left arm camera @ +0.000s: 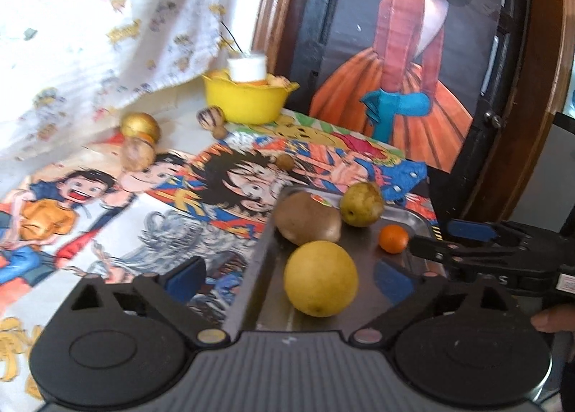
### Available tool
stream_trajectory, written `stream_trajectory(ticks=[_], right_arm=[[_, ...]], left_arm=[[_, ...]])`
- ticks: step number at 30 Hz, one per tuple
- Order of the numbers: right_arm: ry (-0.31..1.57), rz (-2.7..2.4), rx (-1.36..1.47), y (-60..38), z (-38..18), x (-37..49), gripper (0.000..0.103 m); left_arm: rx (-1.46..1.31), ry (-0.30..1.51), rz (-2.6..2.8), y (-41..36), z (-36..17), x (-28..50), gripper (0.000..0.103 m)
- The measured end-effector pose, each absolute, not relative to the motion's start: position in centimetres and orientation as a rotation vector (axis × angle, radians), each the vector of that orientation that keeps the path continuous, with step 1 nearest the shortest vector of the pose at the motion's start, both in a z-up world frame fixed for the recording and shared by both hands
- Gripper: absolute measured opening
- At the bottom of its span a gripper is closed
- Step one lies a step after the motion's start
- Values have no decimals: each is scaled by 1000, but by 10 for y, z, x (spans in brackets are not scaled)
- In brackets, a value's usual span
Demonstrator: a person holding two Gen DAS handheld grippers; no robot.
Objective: Organize fruits
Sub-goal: 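Lower the lemon onto the tray and open the left gripper while the right releases the orange, then lift both tools away from the tray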
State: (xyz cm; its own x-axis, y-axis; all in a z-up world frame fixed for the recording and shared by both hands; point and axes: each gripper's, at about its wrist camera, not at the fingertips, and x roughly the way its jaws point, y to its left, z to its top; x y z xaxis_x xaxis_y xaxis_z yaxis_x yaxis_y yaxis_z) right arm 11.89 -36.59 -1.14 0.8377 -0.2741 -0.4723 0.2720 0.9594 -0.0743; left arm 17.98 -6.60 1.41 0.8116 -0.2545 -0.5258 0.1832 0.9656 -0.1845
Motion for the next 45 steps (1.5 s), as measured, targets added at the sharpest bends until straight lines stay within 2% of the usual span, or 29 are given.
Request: stream_trajectory(ticks=[4,9,23,45], right_arm=[[492,-291,-1,-356,-5,107,96],[505,-289,1,-340,2,91,102],[604,-245,-6,-282,0,54,102],[765,-100,19,-216,10,41,102]], left_arm=[[-108,568,-209,-58,18,169,103],[-64,585,-179,-49,18,154,103],[61,663,-149,-33,16,121,103],[68,677,-113,16,24,108,103]])
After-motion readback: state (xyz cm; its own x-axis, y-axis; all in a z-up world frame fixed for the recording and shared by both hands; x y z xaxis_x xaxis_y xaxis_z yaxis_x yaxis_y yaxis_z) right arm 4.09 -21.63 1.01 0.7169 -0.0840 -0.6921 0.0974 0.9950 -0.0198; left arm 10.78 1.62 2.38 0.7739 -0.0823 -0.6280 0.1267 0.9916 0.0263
